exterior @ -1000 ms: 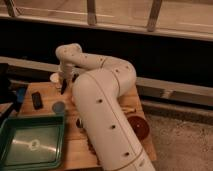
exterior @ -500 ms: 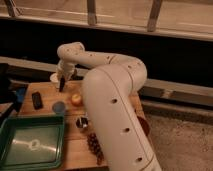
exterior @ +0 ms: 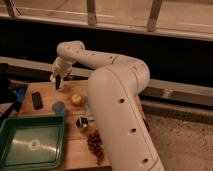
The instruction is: Place brush in paper cup
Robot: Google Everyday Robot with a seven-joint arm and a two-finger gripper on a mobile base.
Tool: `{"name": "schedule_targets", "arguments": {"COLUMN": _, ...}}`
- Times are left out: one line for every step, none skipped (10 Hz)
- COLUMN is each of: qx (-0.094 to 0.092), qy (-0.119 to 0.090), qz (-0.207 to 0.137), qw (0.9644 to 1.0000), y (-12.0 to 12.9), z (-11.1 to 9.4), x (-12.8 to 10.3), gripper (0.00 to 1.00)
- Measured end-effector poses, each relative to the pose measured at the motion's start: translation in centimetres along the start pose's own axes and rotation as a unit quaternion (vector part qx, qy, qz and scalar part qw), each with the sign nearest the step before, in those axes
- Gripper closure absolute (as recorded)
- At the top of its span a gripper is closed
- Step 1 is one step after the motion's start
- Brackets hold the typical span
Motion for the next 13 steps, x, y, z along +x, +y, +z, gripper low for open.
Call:
{"name": "schedule_targets", "arguments": {"qx": -0.004, "qy": -0.002, "qz": -0.010, "qw": 0.9999, "y": 0.7, "z": -0.1, "x": 0.2, "gripper": 1.00}}
{"name": "schedule_targets", "arguments": {"qx": -0.009, "qy": -0.003, "qz": -0.025, "qw": 0.9996, "y": 2.2, "z": -0.2, "x": 0.6, "gripper": 1.00}}
{"name": "schedule_targets", "arguments": {"qx": -0.014, "qy": -0.003, "qz": -0.036, "qw": 0.9993, "y": 3.1, "z": -0.3, "x": 1.0, "gripper": 1.00}}
{"name": "schedule_targets", "arguments": {"qx": -0.017, "qy": -0.003, "qz": -0.042, "qw": 0.9990, "y": 3.6, "z": -0.3, "x": 1.3, "gripper": 1.00}}
{"name": "schedule_targets", "arguments": {"qx": -0.020, "qy": -0.002, "qz": -0.050, "qw": 0.9985, "y": 4.2, "z": -0.3, "x": 1.7, "gripper": 1.00}}
{"name": "schedule_targets", "arguments": {"qx": -0.024, "qy": 0.000, "qz": -0.057, "qw": 0.9981, "y": 4.8, "z": -0.2, "x": 2.1, "gripper": 1.00}}
{"name": "schedule_targets", "arguments": {"qx": -0.027, "qy": 0.001, "qz": -0.063, "qw": 0.9977, "y": 5.4, "z": -0.1, "x": 2.3, "gripper": 1.00}}
{"name": "schedule_targets", "arguments": {"qx": -0.030, "qy": 0.002, "qz": -0.068, "qw": 0.9972, "y": 6.0, "z": 0.0, "x": 2.7, "gripper": 1.00}}
{"name": "schedule_targets", "arguments": {"qx": -0.032, "qy": 0.002, "qz": -0.071, "qw": 0.9969, "y": 6.2, "z": 0.0, "x": 2.8, "gripper": 1.00}}
{"name": "schedule_targets", "arguments": {"qx": -0.035, "qy": 0.003, "qz": -0.072, "qw": 0.9968, "y": 6.3, "z": 0.0, "x": 2.8, "gripper": 1.00}}
{"name": "schedule_targets", "arguments": {"qx": -0.039, "qy": 0.005, "qz": -0.072, "qw": 0.9966, "y": 6.3, "z": 0.2, "x": 2.9, "gripper": 1.00}}
{"name": "schedule_targets", "arguments": {"qx": -0.045, "qy": 0.009, "qz": -0.070, "qw": 0.9965, "y": 6.4, "z": 0.5, "x": 3.0, "gripper": 1.00}}
{"name": "schedule_targets", "arguments": {"qx": -0.052, "qy": 0.015, "qz": -0.065, "qw": 0.9964, "y": 6.1, "z": 1.0, "x": 3.2, "gripper": 1.00}}
